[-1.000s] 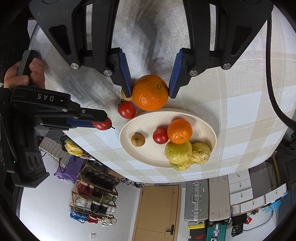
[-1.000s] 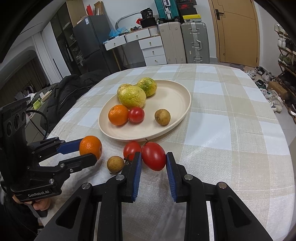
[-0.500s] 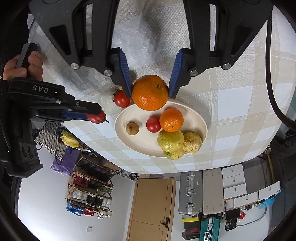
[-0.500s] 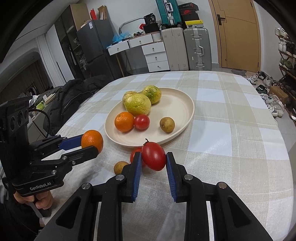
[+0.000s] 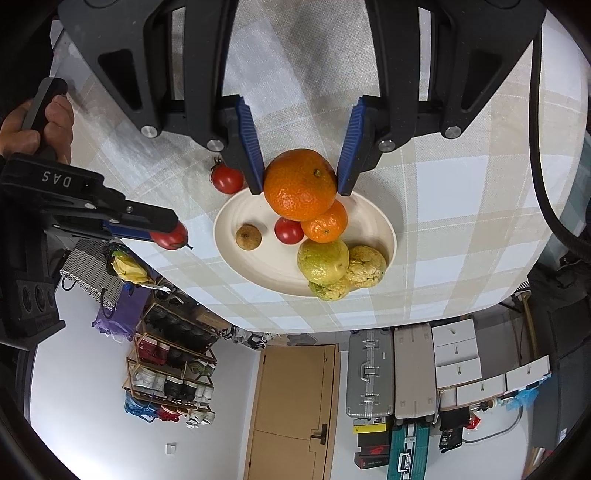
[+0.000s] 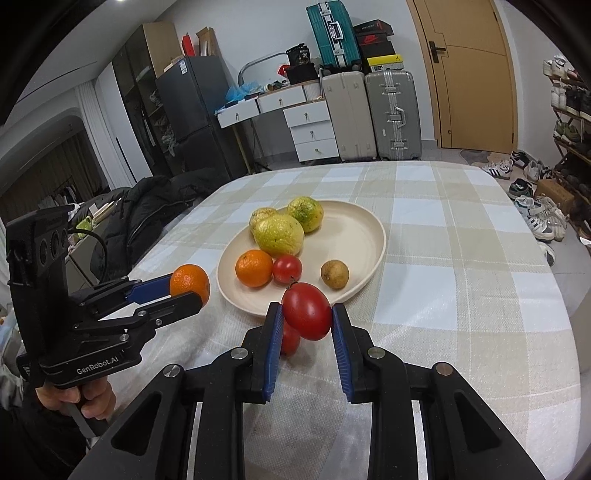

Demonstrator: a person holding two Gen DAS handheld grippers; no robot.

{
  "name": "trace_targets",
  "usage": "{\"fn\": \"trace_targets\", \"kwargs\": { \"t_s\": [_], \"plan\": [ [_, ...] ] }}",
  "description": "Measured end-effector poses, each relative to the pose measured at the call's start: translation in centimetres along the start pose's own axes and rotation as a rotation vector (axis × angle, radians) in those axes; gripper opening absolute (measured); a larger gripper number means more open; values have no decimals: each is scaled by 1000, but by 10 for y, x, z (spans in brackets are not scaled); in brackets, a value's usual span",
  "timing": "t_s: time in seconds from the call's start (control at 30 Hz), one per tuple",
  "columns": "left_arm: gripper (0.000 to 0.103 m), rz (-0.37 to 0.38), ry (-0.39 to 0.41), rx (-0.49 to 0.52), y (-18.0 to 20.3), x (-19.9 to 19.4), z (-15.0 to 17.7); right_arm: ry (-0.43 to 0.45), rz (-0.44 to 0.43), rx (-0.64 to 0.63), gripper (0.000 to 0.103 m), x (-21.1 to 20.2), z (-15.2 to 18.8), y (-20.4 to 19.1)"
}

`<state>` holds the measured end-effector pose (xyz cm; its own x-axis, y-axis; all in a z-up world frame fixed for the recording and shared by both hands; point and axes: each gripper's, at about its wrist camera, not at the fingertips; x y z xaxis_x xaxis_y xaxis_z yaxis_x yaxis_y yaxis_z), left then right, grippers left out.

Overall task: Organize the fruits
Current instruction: 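Carry the held orange and tomato over the plate with both tools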

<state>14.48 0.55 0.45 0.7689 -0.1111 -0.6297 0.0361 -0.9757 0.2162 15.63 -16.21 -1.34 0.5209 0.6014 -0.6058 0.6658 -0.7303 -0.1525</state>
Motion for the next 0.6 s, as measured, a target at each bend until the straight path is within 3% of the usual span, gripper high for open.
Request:
{"fn": "trace_targets", "kwargs": {
  "t_s": [0.6],
  "plan": [
    [37, -47, 45, -24, -15, 5, -24, 58, 5, 33, 27, -1, -24, 11]
  ]
}}
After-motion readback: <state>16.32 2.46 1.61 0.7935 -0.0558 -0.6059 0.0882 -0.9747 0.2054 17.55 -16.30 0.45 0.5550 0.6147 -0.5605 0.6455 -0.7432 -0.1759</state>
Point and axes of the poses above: each gripper's, at about its wrist camera, not at the fingertips, and x roughly the way its jaws point, y to its right, z to its underside, and after that the axes turned 8 degrees about -x, right-handed
